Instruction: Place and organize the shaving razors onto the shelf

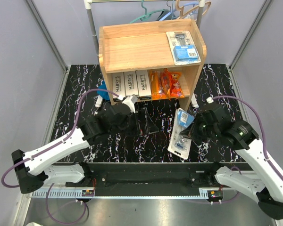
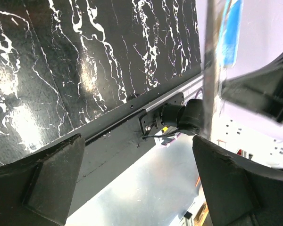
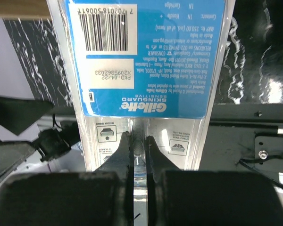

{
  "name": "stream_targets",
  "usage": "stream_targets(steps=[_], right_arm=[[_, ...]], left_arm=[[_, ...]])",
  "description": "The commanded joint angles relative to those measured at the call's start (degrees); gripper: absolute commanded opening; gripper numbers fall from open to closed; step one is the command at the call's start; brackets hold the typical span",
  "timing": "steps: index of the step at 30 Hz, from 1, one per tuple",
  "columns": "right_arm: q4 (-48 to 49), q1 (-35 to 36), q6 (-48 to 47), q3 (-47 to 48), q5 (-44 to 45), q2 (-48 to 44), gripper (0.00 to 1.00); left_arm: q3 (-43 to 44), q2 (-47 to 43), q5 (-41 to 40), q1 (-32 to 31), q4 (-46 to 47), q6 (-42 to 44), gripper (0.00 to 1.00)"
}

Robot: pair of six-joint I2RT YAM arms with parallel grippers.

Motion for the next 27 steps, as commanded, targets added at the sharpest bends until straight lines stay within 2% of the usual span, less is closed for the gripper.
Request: stream_targets(steps=[1,5,12,18,23,25,27], right_arm=[[3.67,7.47,4.86,2.82,5.6,3.01,0.0],[4.03,16.43,7.58,5.81,11.22,6.53,0.0],[5.7,26.46,10.49,8.98,15.53,13.82,0.0],[6.84,29.81,10.84,11.18,16.42,16.64,0.0],[8.16,30.69,11.11,11.0,15.98,15.68,0.0],[8.6,31.31,10.76,11.26,15.54,15.68,0.0],[9.3,31.84,10.49,11.62,15.19,15.94,0.0]], left_arm=[[3.26,1.79,2.66,0.0,3.02,2.41,0.99],[3.09,2.15,3.72,0.0,5.04,1.8,0.99],[2.47,2.05,5.04,0.26,6.8,0.74,0.99],[0.63,1.8,4.25,0.43,7.94,-0.84,0.98],[-1.74,0.13,1.88,0.96,8.56,-2.33,0.86],[-2.97,-0.49,1.17,1.4,9.0,-3.3,0.75],[-3.76,-0.84,1.43,1.75,9.96,-3.65,0.71]])
